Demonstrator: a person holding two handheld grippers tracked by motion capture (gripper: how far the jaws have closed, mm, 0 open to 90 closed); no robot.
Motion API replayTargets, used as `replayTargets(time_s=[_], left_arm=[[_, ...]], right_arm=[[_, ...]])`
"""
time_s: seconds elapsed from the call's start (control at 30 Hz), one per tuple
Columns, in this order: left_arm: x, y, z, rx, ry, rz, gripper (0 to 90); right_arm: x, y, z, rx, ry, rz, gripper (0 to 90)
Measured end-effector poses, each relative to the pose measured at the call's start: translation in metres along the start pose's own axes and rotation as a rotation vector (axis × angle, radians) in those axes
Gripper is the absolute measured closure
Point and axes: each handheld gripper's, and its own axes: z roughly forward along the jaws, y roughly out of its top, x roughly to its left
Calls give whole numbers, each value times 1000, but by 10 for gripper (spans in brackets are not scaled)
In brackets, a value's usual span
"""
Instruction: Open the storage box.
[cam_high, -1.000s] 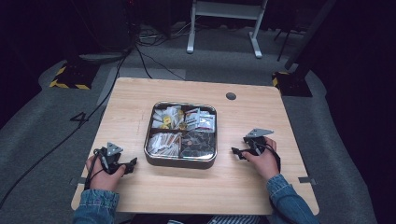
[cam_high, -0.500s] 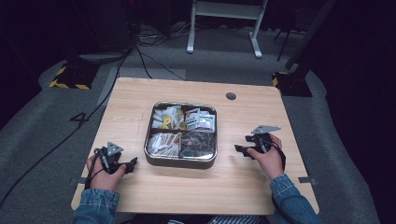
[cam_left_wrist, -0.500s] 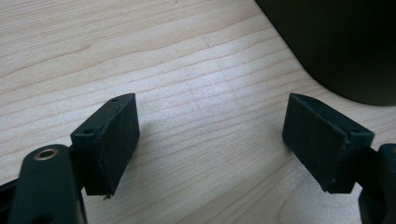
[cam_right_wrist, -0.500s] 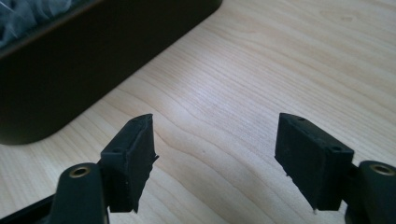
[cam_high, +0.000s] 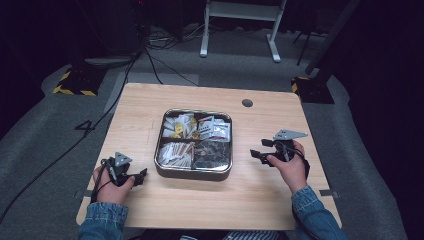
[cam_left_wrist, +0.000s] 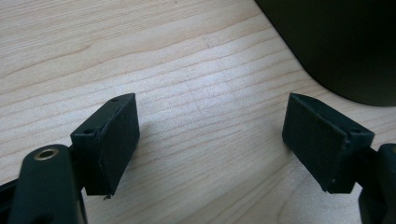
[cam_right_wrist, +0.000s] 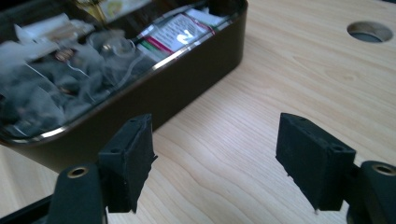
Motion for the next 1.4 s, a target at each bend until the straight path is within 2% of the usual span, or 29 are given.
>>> replayTargets(time_s=[0.07, 0.23, 0.4, 0.43, 0.6, 0.93, 1.07, 1.27, 1.33, 1.4], left_arm=[[0, 0, 0, 0, 0, 1, 193], [0, 2, 1, 0, 2, 1, 193], [-1, 3, 3, -1, 0, 0, 193], [-1, 3, 3, -1, 0, 0, 193], [-1, 3, 3, -1, 0, 1, 193], [-1, 3, 3, -4, 3, 1, 195], [-1, 3, 3, -1, 2, 2, 195], [-1, 3, 3, -1, 0, 3, 195], [-1, 3, 3, 0, -6, 12, 195], [-1, 3, 3, 1, -8, 15, 195]], right_arm=[[2, 5, -2, -27, 18, 3, 282], [4, 11, -3, -50, 36, 12, 281], [9, 21, -3, -56, 53, -5, 274], [11, 26, -2, -63, 72, -7, 275], [17, 39, 2, -78, 94, -29, 275], [29, 61, 14, -79, 119, -69, 268], [36, 73, 25, -59, 137, -94, 268], [45, 89, 38, -61, 157, -114, 269], [48, 93, 43, -53, 162, -117, 272], [50, 97, 46, -27, 179, -110, 316]])
